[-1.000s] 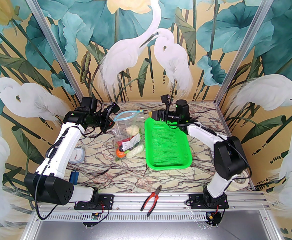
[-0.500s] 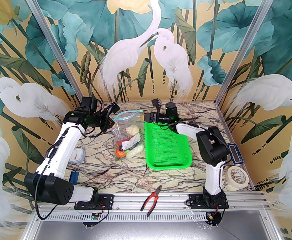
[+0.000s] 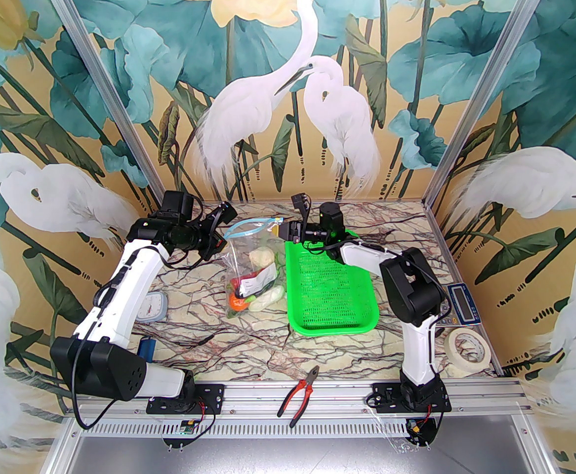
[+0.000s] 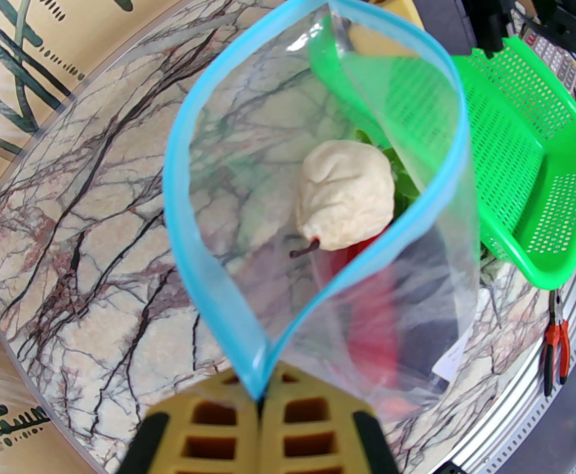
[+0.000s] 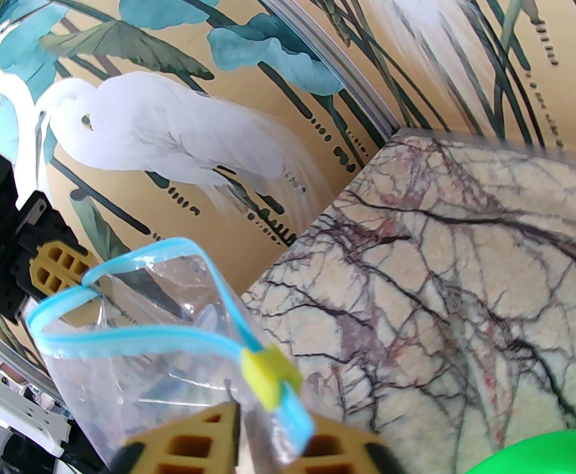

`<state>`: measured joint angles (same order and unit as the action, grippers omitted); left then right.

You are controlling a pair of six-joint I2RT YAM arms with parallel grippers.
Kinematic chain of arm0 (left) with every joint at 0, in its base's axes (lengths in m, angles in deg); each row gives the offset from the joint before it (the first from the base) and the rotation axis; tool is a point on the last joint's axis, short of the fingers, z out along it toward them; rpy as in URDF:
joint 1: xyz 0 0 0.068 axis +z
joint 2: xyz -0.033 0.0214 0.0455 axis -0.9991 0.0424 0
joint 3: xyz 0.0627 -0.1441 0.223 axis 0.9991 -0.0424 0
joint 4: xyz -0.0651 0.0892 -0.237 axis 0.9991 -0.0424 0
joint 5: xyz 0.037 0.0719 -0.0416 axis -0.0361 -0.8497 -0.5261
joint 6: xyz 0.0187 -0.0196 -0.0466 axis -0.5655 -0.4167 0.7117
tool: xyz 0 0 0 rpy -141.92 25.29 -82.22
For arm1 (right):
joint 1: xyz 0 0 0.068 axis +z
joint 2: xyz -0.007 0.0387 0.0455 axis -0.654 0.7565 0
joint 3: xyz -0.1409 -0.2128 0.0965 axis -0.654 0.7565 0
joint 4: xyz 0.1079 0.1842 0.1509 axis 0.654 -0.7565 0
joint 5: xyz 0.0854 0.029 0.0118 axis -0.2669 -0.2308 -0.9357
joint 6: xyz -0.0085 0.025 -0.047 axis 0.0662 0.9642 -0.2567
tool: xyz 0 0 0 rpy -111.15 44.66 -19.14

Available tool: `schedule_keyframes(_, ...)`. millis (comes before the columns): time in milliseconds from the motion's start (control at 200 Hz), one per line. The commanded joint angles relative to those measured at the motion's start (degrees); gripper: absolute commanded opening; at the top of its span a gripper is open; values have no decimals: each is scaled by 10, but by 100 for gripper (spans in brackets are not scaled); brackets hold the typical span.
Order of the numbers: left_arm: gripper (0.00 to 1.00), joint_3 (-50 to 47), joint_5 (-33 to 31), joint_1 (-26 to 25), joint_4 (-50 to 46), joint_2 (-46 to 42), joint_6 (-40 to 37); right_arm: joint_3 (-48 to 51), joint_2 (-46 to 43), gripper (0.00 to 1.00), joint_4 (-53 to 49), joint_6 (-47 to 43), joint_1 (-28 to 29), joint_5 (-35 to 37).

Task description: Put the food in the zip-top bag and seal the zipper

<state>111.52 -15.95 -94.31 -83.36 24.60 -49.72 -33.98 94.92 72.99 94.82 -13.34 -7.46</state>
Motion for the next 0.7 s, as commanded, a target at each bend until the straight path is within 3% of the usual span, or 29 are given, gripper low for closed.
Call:
schedule_keyframes(0, 0, 26, -55, 2, 23, 21, 8, 2, -47, 0, -27, -32, 0, 17)
schedule_keyframes(385, 2, 104, -184, 2, 12, 74, 1, 2, -141, 0, -165, -97, 31, 55)
schedule_keyframes(550, 7, 114, -167, 2, -14, 58, -14, 15, -163, 0, -227, -103, 39, 82)
schedule_keyframes(695, 18, 86, -141, 2, -12, 26, -36, 21, -165, 0, -288, -135, 39, 125)
